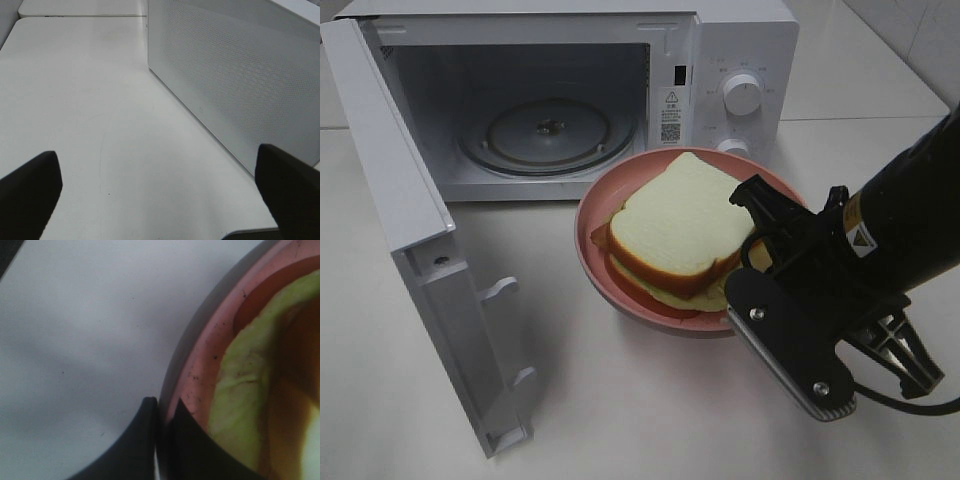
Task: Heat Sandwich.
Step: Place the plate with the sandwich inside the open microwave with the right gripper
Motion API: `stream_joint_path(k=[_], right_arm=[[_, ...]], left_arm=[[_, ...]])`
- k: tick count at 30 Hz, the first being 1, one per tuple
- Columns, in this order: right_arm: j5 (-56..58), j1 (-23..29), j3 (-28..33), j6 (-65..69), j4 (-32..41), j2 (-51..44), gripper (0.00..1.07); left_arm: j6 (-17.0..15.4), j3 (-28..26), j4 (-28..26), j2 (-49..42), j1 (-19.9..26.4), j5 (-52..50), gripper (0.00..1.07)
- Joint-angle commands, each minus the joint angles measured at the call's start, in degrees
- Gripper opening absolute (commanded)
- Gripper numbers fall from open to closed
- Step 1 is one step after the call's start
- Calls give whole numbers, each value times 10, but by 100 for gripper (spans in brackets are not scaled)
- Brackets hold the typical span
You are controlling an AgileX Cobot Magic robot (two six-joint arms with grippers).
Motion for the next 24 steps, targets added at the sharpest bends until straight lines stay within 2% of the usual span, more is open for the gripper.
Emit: stream_joint_path(k=[1, 6, 15, 24], right_arm=[[-15, -29, -1, -67, 37, -4, 0], [-32, -60, -1, -131, 88, -4, 0], [-54, -62, -3, -136, 95, -3, 0], [-49, -60, -33, -138, 107, 14, 0]], left_arm=[[1, 1, -1, -14, 0, -7, 103], [1, 1, -1, -14, 0, -7, 103], [1, 1, -1, -14, 0, -7, 103], [1, 1, -1, -14, 0, -7, 103]])
